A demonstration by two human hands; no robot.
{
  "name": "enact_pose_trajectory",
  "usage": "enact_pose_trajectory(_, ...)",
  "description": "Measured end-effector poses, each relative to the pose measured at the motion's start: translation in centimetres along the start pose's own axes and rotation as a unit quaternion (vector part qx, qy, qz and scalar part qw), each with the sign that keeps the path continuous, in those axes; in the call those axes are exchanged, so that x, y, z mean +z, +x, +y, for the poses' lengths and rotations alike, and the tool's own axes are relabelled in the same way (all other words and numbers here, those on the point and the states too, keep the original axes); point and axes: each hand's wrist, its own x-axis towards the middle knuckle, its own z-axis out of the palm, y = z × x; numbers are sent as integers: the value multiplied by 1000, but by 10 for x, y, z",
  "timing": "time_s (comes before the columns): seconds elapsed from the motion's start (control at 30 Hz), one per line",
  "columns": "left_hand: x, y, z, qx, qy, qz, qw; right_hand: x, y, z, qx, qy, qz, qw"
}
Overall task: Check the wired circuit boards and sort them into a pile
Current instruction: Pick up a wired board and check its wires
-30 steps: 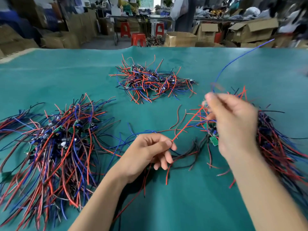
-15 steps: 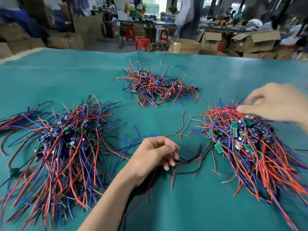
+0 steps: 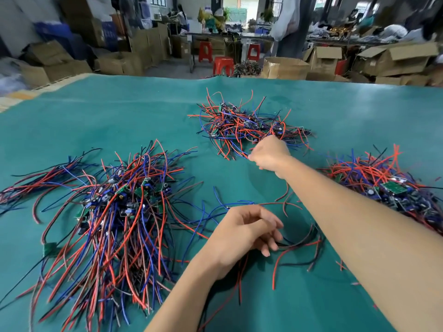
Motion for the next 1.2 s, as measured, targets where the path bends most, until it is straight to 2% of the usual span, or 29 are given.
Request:
enact_pose_trajectory(0.1, 0, 0, -1, -3, -1, 3, 1000, -4, -1, 8, 19, 59, 29, 998)
enact_pose_trajectory(0.17, 1, 0, 0, -10, -6, 6, 1000, -11, -11, 11, 35, 155, 34, 987)
enact_pose_trajectory(0.23, 2, 2, 0, -14, -27, 29, 999, -17, -30, 13, 33, 284, 33, 958)
enact_pose_trajectory(0.3, 3, 5, 2, -22, -72, 70, 995, -26, -57, 16, 17, 365, 33, 930)
enact_pose_trajectory(0.43, 5, 9, 3, -33, -161, 126, 978, -41, -121, 30, -33, 380, 7, 924)
enact_pose_trajectory(0.53, 4, 9, 2, -33, -166, 114, 979, -42, -168, 33, -81, 386, -99, 914)
enact_pose_trajectory(0.7, -1, 7, -2, -27, -122, 92, 988, -38, -190, 36, -131, 313, -311, 888)
enact_pose_trajectory(0.83, -2, 6, -2, -18, -127, 102, 987, -39, -189, 42, -175, 293, -384, 858)
enact_pose_trajectory(0.9, -3, 6, -2, -14, -141, 97, 985, -37, -184, 47, -155, 304, -351, 872)
enact_pose_trajectory(0.97, -4, 5, -1, -12, -136, 94, 986, -32, -174, 54, -79, 328, -237, 911)
enact_pose_trajectory(1.03, -3, 4, -1, -11, -117, 88, 989, -25, -166, 60, 3, 346, -95, 933)
enact_pose_trajectory(1.1, -3, 2, -1, -6, -98, 77, 992, -21, -163, 63, 39, 387, -31, 921)
enact_pose_trajectory(1.2, -2, 2, -2, 4, -71, 71, 995, -17, -164, 60, 35, 480, -65, 874)
